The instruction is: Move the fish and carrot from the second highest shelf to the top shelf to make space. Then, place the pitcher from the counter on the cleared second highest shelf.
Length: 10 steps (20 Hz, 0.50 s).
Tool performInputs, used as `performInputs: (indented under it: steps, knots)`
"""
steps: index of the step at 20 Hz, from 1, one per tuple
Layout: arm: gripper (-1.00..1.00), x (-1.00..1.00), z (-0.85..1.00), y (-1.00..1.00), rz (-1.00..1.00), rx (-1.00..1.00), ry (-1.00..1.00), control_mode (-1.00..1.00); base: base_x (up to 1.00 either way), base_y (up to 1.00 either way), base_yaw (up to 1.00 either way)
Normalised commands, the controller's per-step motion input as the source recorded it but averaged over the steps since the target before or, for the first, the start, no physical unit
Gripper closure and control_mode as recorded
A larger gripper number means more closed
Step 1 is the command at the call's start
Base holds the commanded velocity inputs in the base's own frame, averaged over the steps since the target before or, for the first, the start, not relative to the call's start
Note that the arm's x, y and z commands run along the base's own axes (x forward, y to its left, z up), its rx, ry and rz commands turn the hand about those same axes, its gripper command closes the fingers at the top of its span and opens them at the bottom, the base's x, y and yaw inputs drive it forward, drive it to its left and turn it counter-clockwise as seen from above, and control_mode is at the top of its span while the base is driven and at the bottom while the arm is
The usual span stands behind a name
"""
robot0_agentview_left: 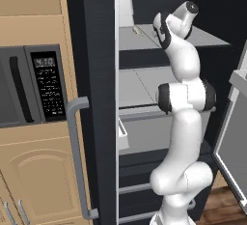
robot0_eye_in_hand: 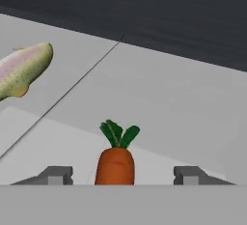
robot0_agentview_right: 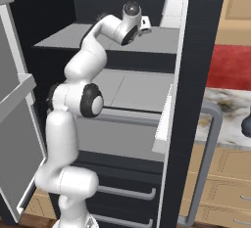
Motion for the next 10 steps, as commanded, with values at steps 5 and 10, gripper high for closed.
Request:
performInputs:
  steps: [5,10]
  knots:
    - [-1.00,0.00,-0.14,0.03,0.00,-0.02,-0.07,-1.00,0.00,0.00,0.00]
    - [-1.00,-0.58,-0.03,0.27,0.00,-0.07,-0.02,-1.00,0.00,0.00,0.00]
